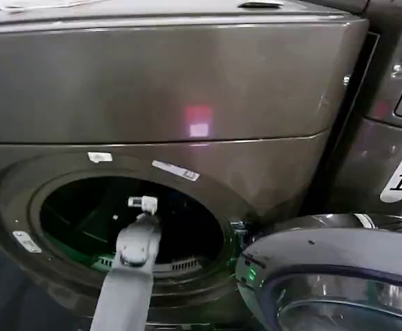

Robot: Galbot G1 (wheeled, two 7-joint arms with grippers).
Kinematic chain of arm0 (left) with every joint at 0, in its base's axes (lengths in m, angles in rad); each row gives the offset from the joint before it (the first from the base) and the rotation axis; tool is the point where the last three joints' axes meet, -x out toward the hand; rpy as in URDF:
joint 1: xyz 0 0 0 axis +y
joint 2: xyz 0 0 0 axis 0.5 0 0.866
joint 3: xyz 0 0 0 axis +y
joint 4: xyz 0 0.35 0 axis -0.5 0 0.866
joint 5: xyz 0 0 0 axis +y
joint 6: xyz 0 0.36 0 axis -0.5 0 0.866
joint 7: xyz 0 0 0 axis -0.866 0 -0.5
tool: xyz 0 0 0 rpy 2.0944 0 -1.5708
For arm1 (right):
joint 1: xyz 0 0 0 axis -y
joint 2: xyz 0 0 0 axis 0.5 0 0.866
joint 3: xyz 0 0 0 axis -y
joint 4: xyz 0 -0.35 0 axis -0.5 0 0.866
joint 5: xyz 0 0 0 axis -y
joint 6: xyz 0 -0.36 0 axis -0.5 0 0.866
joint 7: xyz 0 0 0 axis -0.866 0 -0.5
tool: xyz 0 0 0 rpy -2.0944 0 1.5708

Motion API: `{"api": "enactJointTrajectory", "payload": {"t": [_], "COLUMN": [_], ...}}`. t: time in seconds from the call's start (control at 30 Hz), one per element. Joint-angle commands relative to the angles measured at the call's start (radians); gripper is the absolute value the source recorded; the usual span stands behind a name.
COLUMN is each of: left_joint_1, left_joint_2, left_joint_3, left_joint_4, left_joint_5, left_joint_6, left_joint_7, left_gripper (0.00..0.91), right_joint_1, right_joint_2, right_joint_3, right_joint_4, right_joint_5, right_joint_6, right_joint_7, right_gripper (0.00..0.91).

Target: Grasp the clothes from the dryer.

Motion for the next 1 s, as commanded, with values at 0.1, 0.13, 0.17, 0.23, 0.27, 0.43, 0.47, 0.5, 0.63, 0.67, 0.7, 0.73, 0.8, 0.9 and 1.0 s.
{"api": "enactJointTrajectory", "payload": {"t": [0.1,0.13,0.17,0.23,0.27,0.43,0.47,0.5,0.63,0.67,0.7,0.73,0.8,0.9,1.0], "left_joint_1": [-0.116,-0.121,-0.126,-0.135,-0.141,-0.178,-0.187,-0.195,-0.256,-0.265,-0.270,-0.278,-0.285,-0.293,-0.301], "left_joint_2": [0.008,0.005,0.003,0.004,0.002,-0.004,-0.003,-0.002,0.012,0.013,0.016,0.018,0.023,0.025,0.025], "left_joint_3": [-0.019,-0.028,-0.042,-0.052,-0.056,-0.076,-0.077,-0.079,-0.076,-0.077,-0.078,-0.083,-0.083,-0.082,-0.079], "left_joint_4": [0.136,0.136,0.136,0.134,0.133,0.159,0.161,0.163,0.216,0.221,0.227,0.236,0.246,0.262,0.285], "left_joint_5": [0.741,0.804,0.866,1.005,1.070,1.360,1.383,1.387,1.283,1.287,1.283,1.277,1.271,1.274,1.263], "left_joint_6": [-0.264,-0.302,-0.351,-0.443,-0.473,-0.773,-0.809,-0.833,-0.931,-0.942,-0.971,-0.990,-1.006,-1.007,-0.975], "left_joint_7": [0.557,0.626,0.688,0.768,0.822,0.934,0.969,1.016,1.270,1.281,1.281,1.282,1.282,1.282,1.281], "left_gripper": [0.907,0.907,0.907,0.907,0.907,0.907,0.907,0.907,0.907,0.907,0.907,0.907,0.907,0.907,0.907], "right_joint_1": [0.004,0.005,0.004,0.003,0.003,0.000,0.001,0.002,0.007,0.007,0.008,0.008,0.007,0.009,0.008], "right_joint_2": [0.004,0.004,0.005,0.005,0.005,0.006,0.006,0.006,0.006,0.006,0.006,0.006,0.006,0.004,0.003], "right_joint_3": [-0.010,-0.011,-0.014,-0.016,-0.015,-0.021,-0.023,-0.025,-0.037,-0.037,-0.038,-0.038,-0.042,-0.044,-0.045], "right_joint_4": [0.008,0.010,0.013,0.015,0.015,0.015,0.016,0.019,0.029,0.027,0.026,0.025,0.022,0.020,0.017], "right_joint_5": [-0.015,-0.015,-0.017,-0.017,-0.018,-0.021,-0.023,-0.025,-0.025,-0.025,-0.025,-0.026,-0.027,-0.031,-0.032], "right_joint_6": [0.002,0.002,0.002,0.002,0.002,0.005,0.006,0.006,0.005,0.005,0.005,0.006,0.007,0.008,0.010], "right_joint_7": [0.000,0.000,0.000,0.000,-0.001,-0.001,-0.001,-0.001,-0.001,-0.001,-0.001,-0.001,-0.001,-0.001,-0.001], "right_gripper": [0.907,0.907,0.907,0.907,0.907,0.907,0.907,0.907,0.907,0.907,0.907,0.907,0.907,0.907,0.907]}}
